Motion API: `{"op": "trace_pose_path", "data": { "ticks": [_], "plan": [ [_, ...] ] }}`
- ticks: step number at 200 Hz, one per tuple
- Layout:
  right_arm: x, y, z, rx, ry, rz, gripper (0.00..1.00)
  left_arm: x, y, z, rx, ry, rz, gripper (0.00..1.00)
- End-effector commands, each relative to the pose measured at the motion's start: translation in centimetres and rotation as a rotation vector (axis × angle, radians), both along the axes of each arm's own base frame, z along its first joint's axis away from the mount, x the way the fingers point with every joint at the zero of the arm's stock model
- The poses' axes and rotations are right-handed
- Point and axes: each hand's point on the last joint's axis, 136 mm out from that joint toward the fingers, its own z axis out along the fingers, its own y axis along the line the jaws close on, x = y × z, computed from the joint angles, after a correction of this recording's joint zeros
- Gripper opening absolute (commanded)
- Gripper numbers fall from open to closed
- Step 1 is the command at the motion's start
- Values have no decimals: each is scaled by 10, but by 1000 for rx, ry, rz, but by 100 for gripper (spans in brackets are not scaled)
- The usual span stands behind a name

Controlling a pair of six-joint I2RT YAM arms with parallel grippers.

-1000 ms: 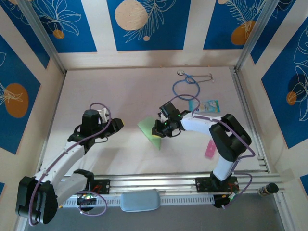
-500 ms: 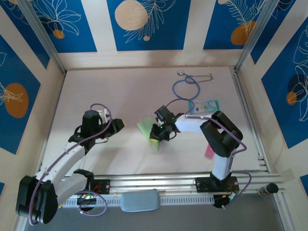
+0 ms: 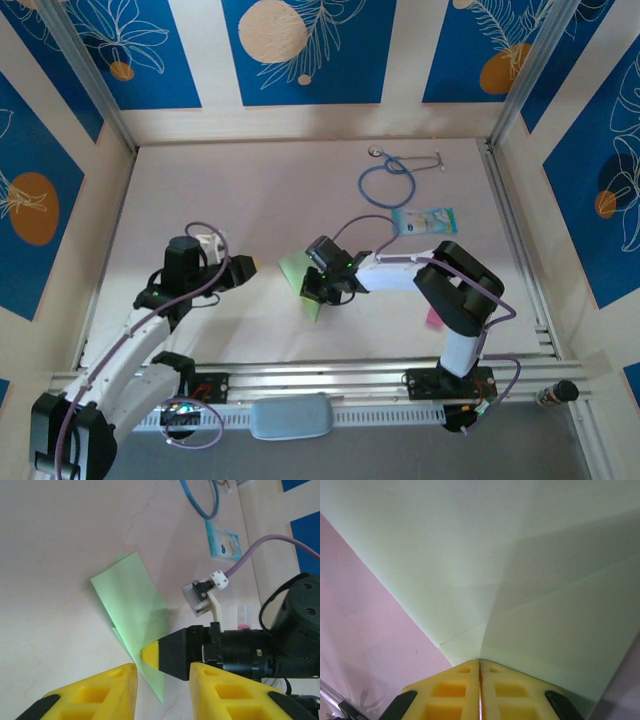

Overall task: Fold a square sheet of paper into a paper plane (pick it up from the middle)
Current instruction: Rotate the paper at the center of the table.

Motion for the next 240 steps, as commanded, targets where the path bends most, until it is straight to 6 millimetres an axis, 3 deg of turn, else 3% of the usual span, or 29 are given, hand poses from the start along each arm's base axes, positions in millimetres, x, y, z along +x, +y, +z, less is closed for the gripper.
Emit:
{"op": "trace_pose_path", "data": {
  "ticks": [1,78,129,172,204,240],
  "plan": [
    [-21,-29,-39,-184,110,-69,8,-12,1,-5,14,-5,-41,34],
    [-1,-16,-24,-206,67,-123,8,-12,-2,2,26,6,-74,34],
    [-4,-14,-27,-170,89,-172,8,-11,-2,-2,10,33,-56,34],
    [-6,-2,-23,-33,113,-282,8,-4,-6,-5,-21,121,-37,32],
    [4,17,7,56,44,-255,8,3,-6,-5,-72,167,24,31],
    [25,6,38,74,-41,-195,9,14,-9,-8,-67,217,35,28]
  ]
}}
